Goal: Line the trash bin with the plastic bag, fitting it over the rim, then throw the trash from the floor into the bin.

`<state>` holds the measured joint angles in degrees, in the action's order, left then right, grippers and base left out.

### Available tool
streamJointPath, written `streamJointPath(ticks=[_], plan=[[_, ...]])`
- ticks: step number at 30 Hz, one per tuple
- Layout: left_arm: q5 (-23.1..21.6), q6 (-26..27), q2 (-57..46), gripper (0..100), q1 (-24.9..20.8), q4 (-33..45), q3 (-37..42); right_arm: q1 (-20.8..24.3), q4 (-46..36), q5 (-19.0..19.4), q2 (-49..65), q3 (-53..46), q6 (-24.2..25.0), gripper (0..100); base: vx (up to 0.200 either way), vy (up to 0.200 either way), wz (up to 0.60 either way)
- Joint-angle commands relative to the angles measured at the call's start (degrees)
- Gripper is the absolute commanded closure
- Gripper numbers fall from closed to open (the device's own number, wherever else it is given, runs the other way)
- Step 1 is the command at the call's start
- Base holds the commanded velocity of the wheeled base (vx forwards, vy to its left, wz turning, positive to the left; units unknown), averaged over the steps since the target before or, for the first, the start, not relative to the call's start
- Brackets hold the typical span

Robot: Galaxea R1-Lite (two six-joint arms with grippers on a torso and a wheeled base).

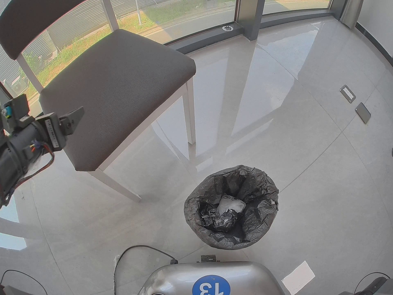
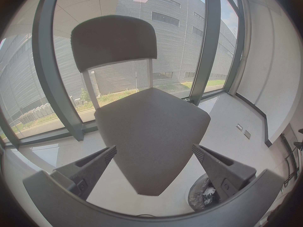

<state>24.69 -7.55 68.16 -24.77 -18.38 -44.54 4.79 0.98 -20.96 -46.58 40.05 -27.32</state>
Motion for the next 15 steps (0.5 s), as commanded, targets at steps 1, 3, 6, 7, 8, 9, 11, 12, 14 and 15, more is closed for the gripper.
streamJointPath(ticks=[1,3,6,7,8,9,11,12,14,15], plan=[[0.5,0.3,-16.1,0,0.5,9.5,0.7,-3.1,-12.8,0.5,19.5,0.0,4.2,0,0.0,0.0,0.0],[0.5,0.3,-20.0,0,0.2,13.3,1.0,-2.9,-16.0,1.2,24.2,-0.7,6.8,0,0.0,0.0,0.0],[0.6,0.9,-26.4,0,0.2,22.1,0.8,-2.9,-19.4,3.4,30.3,-2.1,9.1,0,0.0,0.0,0.0],[0.6,1.0,-28.6,0,0.2,26.1,0.4,-2.8,-20.3,4.5,32.3,-2.6,10.1,0,0.0,0.0,0.0],[0.6,1.4,-30.8,0,0.2,29.7,0.0,-2.5,-20.8,5.8,33.9,-3.4,11.3,0,0.0,0.0,0.0],[0.5,2.4,-33.2,0,0.3,33.0,-0.4,-2.0,-20.9,7.2,35.3,-3.9,12.7,0,0.0,0.0,0.0],[0.5,4.6,-38.0,0,1.0,37.6,-0.5,-1.3,-21.2,8.5,37.9,-4.7,14.8,0,0.0,0.0,0.0],[0.5,5.2,-40.0,0,1.5,39.3,-0.4,-1.1,-21.2,8.7,39.0,-5.3,15.3,0,0.0,0.0,0.0],[0.6,5.5,-44.1,0,3.7,44.0,-0.3,-0.7,-21.2,8.8,41.7,-7.5,15.9,0,0.0,0.0,0.0],[0.5,5.6,-45.7,0,5.3,46.4,-0.4,-0.4,-21.2,8.9,43.4,-8.6,16.0,0,0.0,0.0,0.0]])
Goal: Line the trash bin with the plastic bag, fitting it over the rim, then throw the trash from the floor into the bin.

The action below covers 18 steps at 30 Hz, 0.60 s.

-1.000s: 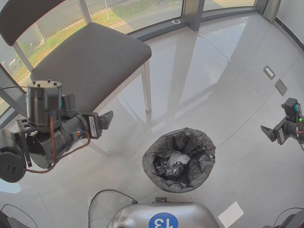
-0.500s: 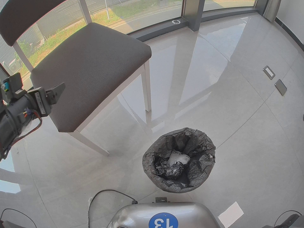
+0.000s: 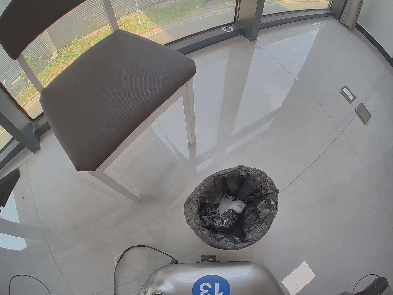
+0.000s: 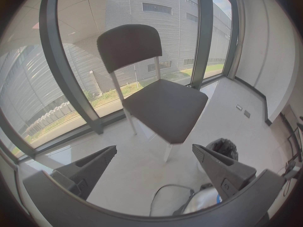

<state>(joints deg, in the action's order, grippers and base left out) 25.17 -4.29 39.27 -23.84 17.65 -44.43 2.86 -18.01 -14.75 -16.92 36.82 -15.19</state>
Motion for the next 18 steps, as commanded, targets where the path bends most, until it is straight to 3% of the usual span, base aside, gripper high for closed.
streamJointPath(ticks=[1,4,8,14,18], plan=[[0.1,2.4,-18.1,0,6.1,12.4,-0.6,2.0,-2.2,2.7,15.2,-6.4,3.9,0,0.0,0.0,0.0],[-0.7,3.2,-21.9,0,11.0,16.2,-0.7,2.9,-2.1,2.5,16.9,-10.7,4.0,0,0.0,0.0,0.0],[-0.8,5.3,-25.6,0,13.8,18.6,-0.7,2.4,-1.7,3.2,16.9,-13.6,7.5,0,0.0,0.0,0.0],[-0.9,5.7,-29.1,0,18.5,24.6,-2.2,2.2,-0.6,8.2,16.9,-18.7,11.4,0,0.0,0.0,0.0],[-1.9,6.5,-33.6,0,22.5,28.0,-1.9,2.2,7.7,11.1,16.9,-26.7,12.2,0,0.0,0.0,0.0]])
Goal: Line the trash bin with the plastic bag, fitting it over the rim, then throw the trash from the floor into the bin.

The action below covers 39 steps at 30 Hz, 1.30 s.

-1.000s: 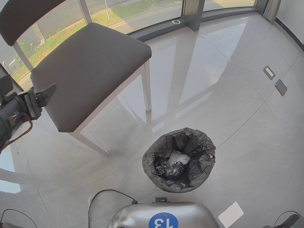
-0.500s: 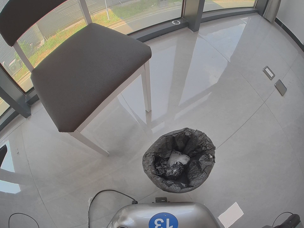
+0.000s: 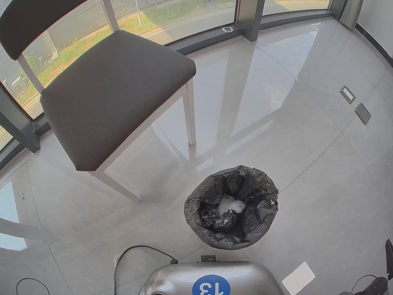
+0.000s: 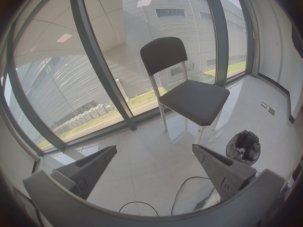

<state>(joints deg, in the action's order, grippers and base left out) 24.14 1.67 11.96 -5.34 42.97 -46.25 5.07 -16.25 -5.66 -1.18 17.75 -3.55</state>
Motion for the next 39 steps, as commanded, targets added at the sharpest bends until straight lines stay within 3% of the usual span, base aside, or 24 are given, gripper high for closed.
streamJointPath(ticks=[1,5,8,13,15,19,22,23,27,33,39], plan=[[-1.1,0.5,-7.1,0,4.5,3.5,0.0,0.0,8.6,1.8,1.2,-10.2,0.1,0,0.0,0.0,0.0],[-4.4,0.5,-11.4,0,5.9,6.6,1.2,0.0,21.9,1.6,1.2,-17.7,0.7,0,0.0,0.0,0.0],[-5.8,0.1,-12.0,0,5.5,6.5,2.1,0.0,20.4,1.3,1.2,-17.7,1.1,0,0.0,0.0,0.0],[-11.7,-0.6,-12.0,0,5.5,1.5,7.5,0.0,20.1,1.3,1.2,-17.7,0.5,0,0.0,0.0,0.0],[-18.0,-0.4,-12.0,0,5.5,-9.2,15.7,0.0,20.3,1.4,1.2,-17.7,-0.5,0,0.0,0.0,0.0],[-19.5,0.0,-12.0,0,5.5,-23.4,27.9,0.0,20.3,1.6,1.2,-17.7,-2.0,0,0.0,0.0,0.0],[-19.7,1.8,-12.0,0,5.5,-43.1,44.8,0.0,20.3,1.1,1.2,-17.7,-1.7,0,0.0,0.0,0.0],[-20.3,1.4,-12.0,0,5.5,-47.4,46.3,0.0,20.4,1.1,1.2,-17.7,-1.5,0,0.0,0.0,0.0],[-25.5,-0.6,-12.0,0,5.4,-40.8,45.5,0.0,20.4,1.0,1.2,-17.7,-1.5,0,0.0,0.0,0.0],[-26.7,-0.4,-11.7,0,5.3,-40.8,45.5,0.0,20.7,0.8,1.2,-17.7,-1.6,0,0.0,0.0,0.0],[-26.0,-1.0,-12.0,0,5.4,-41.0,45.5,0.0,19.2,3.9,1.2,-17.3,-1.6,0,0.0,0.0,0.0]])
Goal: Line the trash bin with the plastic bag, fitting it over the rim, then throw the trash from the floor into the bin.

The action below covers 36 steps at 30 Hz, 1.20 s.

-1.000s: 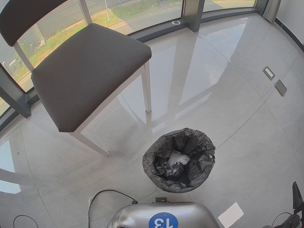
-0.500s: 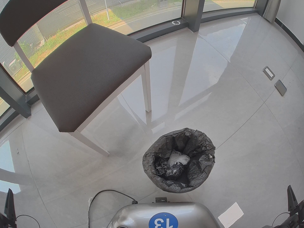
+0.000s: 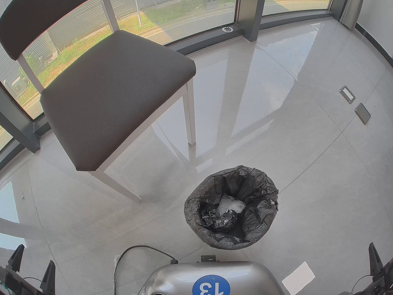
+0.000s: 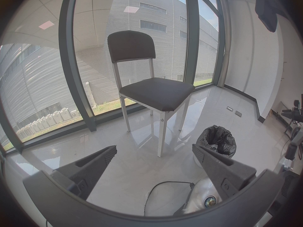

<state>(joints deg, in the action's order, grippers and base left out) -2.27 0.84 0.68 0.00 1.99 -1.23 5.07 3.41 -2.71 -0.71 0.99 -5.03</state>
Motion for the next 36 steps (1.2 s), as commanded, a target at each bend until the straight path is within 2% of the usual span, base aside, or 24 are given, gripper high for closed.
streamJointPath(ticks=[1,9,12,15,17,24,28,36], plan=[[0.6,-0.1,-0.7,0,0.1,-0.1,0.5,0.0,-1.3,2.9,0.7,-0.3,-0.5,0,0.0,0.0,0.0],[0.7,-0.1,-0.7,0,0.1,-0.8,0.8,-0.1,-1.8,13.1,0.7,-0.4,-2.6,0,0.0,0.0,0.0],[0.6,-0.2,-0.7,0,0.1,-1.6,1.1,-0.1,-2.0,11.4,0.7,-0.3,-1.2,0,0.0,0.0,0.0],[0.6,-0.2,-0.7,0,0.1,-1.6,1.1,-0.2,-2.6,4.0,0.7,-1.0,1.1,0,0.0,0.0,0.0],[0.6,-0.2,-0.7,0,0.1,-1.6,1.1,-0.1,-3.3,0.5,0.7,-0.9,6.5,0,0.0,0.0,0.0],[0.6,-0.2,-0.7,0,0.1,-1.7,1.1,-0.1,-3.4,0.7,0.7,-0.9,4.7,0,0.0,0.0,0.0],[0.6,-0.2,-0.7,0,0.1,-1.7,1.1,-0.1,-3.3,2.8,0.7,-0.9,4.4,0,0.0,0.0,0.0],[0.6,-0.2,-0.7,0,0.1,-1.7,1.1,-0.1,-3.3,2.0,0.7,-0.9,5.6,0,0.0,0.0,0.0]])
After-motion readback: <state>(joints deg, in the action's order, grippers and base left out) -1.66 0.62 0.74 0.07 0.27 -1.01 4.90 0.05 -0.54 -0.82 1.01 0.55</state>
